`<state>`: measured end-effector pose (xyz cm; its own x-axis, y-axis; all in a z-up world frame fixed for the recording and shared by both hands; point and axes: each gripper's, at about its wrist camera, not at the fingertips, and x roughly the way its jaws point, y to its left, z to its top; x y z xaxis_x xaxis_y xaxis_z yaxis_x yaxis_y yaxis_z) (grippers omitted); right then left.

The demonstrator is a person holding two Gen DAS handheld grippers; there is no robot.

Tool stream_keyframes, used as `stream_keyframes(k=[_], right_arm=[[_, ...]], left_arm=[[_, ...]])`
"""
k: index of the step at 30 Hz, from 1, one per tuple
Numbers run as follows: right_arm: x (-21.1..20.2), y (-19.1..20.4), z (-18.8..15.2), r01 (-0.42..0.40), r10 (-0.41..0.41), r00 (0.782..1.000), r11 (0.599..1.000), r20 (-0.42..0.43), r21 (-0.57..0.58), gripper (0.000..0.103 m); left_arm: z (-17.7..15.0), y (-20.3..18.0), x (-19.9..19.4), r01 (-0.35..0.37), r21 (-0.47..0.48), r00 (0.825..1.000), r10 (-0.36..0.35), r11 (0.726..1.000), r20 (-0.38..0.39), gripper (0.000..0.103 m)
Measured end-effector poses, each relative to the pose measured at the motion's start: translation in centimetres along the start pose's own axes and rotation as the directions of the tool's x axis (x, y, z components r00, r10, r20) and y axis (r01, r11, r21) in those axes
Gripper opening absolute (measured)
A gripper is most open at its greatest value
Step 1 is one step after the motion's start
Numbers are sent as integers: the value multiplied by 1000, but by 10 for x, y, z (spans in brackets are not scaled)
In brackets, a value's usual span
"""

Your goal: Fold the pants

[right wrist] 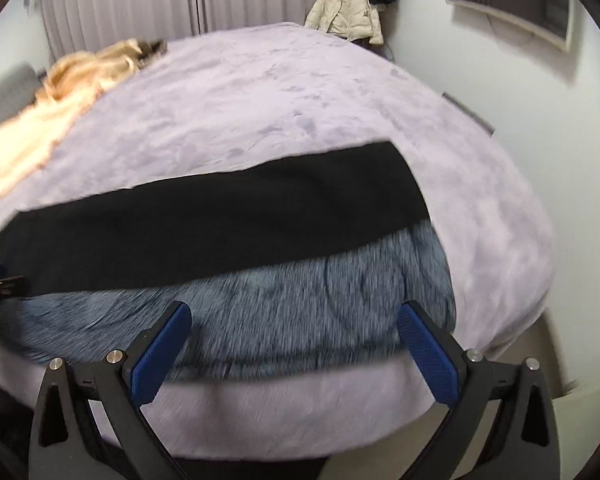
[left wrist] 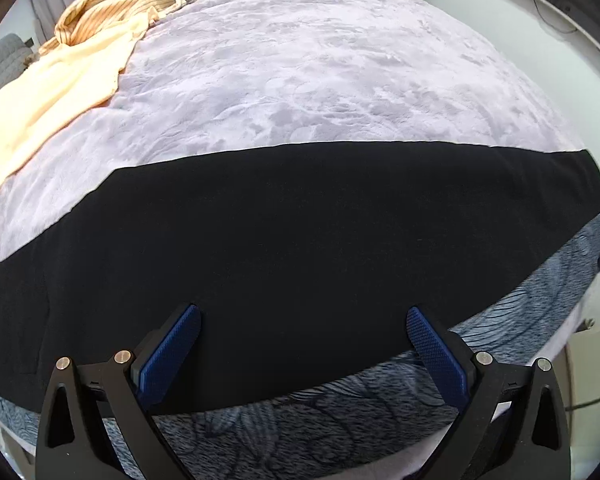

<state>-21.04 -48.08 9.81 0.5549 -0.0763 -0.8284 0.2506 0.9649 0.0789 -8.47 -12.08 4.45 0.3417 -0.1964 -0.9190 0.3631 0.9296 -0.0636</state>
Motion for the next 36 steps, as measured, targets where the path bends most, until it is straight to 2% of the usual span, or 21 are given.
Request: stream_keyframes(k=[2, 3, 6, 10, 16, 21, 25, 32, 34, 36], right_arm=[[2, -8, -17, -136, 136, 990, 990, -23, 36, 103], [5, -9, -24, -162, 164, 986, 986, -30, 45, 103], [8, -6, -36, -197, 196, 980, 979, 14, 45, 103], [15, -4, -32, -268, 264, 961, 962, 81, 49, 102], [34, -5, -9, -288, 272, 949, 953, 157, 89, 103], [56, -11, 9, -317, 295, 944, 934, 148, 162, 103], [59, -3, 18, -278, 266, 958, 952, 109, 128, 103], [55, 2, 20, -247, 239, 965, 967, 104, 65, 103], [44, 4, 24, -284, 266, 948, 954, 172, 90, 103], [39, 5, 29, -330, 310, 927, 941, 212, 69, 103]], left_arm=[[3, -10, 0, 24, 2, 1000, -24, 1000, 0, 103], [5, -17, 1, 30, 14, 1000, -30, 999, 1, 103], [7, -39, 7, 15, 51, 1000, -15, 999, -10, 103], [6, -45, 15, -24, 43, 1000, 25, 999, -10, 103], [15, -49, 16, -36, 1, 999, 36, 999, -14, 103], [35, -51, 30, -85, -97, 996, 81, 992, -45, 103], [39, -58, 36, -133, -89, 990, 128, 987, -53, 103], [34, -56, 36, -137, -100, 991, 136, 985, -18, 103], [33, -56, 35, -141, -105, 990, 141, 984, -9, 103], [31, -58, 34, -143, -101, 990, 143, 985, 0, 103]])
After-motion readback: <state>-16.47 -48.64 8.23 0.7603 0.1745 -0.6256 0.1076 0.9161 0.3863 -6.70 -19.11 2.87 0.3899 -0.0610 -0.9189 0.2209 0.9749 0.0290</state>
